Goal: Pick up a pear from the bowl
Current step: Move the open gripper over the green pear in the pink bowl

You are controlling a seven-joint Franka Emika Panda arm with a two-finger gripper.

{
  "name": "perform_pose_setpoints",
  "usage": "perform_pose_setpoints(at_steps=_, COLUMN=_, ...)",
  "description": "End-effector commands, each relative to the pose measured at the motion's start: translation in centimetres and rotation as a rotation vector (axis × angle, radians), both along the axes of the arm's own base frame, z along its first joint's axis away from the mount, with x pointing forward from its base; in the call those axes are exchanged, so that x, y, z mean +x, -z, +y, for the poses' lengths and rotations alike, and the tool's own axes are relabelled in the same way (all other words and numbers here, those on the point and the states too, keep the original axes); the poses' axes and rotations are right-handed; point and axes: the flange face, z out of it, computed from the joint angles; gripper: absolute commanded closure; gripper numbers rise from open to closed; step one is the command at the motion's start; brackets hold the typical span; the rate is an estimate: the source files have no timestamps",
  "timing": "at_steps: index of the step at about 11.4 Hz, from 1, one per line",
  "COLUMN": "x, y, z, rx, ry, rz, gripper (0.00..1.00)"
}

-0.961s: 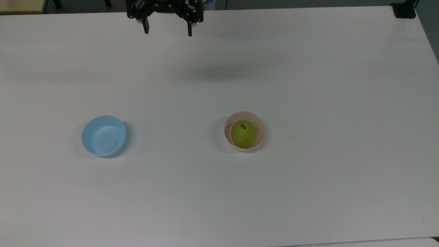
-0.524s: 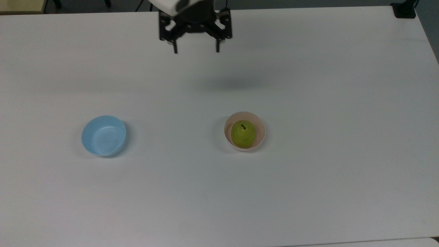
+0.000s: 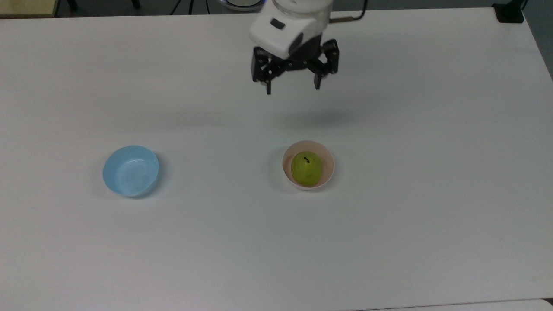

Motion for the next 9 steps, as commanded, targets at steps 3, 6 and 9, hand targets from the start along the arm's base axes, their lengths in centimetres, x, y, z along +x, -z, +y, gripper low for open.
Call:
perform_pose_setpoints(at_steps=3, x=2.5, y=6.6, z=2.2, rx=0.001, ry=0.017, rz=-0.028, gripper=0.00)
perform_pose_setpoints(at_steps=6, x=3.8, y=10.3, z=2.4, rx=-0.003, ry=0.010, rz=-0.039, gripper=0.00)
perform_pose_setpoints(at_steps=9, x=4.5, y=12.8, z=2.7, rx=-0.006, ry=0.003, rz=-0.044, gripper=0.00)
